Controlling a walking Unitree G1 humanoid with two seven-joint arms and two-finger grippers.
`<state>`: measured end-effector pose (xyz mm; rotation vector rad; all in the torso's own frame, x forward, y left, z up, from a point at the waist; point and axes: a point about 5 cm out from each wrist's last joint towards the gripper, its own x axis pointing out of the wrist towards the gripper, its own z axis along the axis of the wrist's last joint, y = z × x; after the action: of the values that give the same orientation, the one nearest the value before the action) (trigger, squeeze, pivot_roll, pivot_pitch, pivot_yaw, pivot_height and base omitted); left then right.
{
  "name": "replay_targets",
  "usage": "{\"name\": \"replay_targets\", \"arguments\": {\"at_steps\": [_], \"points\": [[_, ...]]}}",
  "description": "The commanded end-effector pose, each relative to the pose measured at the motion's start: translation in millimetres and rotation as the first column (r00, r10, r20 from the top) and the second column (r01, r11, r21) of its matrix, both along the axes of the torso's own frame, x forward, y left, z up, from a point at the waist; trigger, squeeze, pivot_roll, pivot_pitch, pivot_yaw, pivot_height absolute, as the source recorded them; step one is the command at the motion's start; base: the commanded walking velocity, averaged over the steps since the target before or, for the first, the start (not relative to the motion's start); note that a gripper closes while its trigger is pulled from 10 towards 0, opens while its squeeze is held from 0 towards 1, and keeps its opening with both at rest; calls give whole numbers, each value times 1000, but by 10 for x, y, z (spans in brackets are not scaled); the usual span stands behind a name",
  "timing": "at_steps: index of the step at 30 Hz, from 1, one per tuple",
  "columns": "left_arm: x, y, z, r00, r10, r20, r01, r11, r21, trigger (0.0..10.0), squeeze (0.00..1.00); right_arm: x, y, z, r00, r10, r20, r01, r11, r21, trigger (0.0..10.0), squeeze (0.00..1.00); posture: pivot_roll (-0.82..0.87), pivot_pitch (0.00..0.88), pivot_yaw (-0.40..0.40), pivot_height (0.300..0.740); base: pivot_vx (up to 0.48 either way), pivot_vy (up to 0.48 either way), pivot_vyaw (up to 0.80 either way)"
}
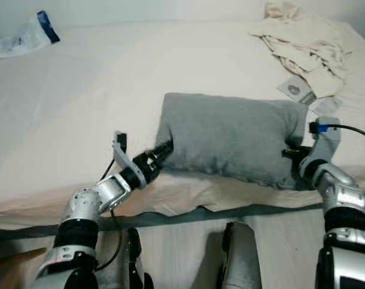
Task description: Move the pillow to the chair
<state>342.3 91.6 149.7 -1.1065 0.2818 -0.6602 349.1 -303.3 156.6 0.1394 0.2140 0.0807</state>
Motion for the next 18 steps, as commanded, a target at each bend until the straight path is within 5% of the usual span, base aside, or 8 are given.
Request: {"name": "replay_targets", "arguments": {"at_steps": [1, 2, 3, 4, 13, 15, 16, 18], "points": [[-31, -129, 8, 999, -35, 9, 35, 999, 11, 10000, 392, 26, 206, -108, 997, 75, -29, -75, 997, 16, 0, 0, 70, 284, 17, 563, 0, 0, 0], [-33, -139, 54, 1000, -16, 24, 16, 1000, 8, 10000, 0, 36, 281, -140, 996, 86, -29, -85, 996, 33, 0, 0, 68, 278, 17, 563, 0, 0, 0], [-37, -141, 92, 999, -3, 33, 3, 1000, 3, 9804, 0, 43, 348, -165, 995, 96, -29, -94, 995, 45, 0, 0, 63, 273, 16, 563, 0, 0, 0], [-29, -131, 86, 1000, 24, 11, -24, 999, 28, 549, 0, 46, 426, -196, 994, 109, -30, -108, 993, 56, 0, 0, 62, 268, 16, 563, 0, 0, 0], [-30, 11, -96, 991, 132, 14, -130, 942, 309, 0, 0, 43, 699, -309, 990, 137, -25, -135, 988, 79, 0, 0, 43, 238, 10, 563, 0, 0, 0], [-36, 203, -199, 967, 243, 74, -246, 822, 513, 0, 0, 44, 901, -345, 992, 123, -1, -122, 987, 106, 0, 0, 27, 205, -3, 563, 0, 0, 0], [-36, 203, -199, 967, 243, 74, -246, 822, 513, 0, 0, 44, 901, -345, 992, 123, -1, -122, 987, 106, 0, 0, 27, 205, -3, 563, 0, 0, 0], [-31, 387, -224, 931, 345, 120, -346, 725, 596, 0, 0, 64, 1058, -290, 994, 87, 58, -94, 988, 125, 0, 0, 16, 182, -2, 563, 0, 0, 0]]}}
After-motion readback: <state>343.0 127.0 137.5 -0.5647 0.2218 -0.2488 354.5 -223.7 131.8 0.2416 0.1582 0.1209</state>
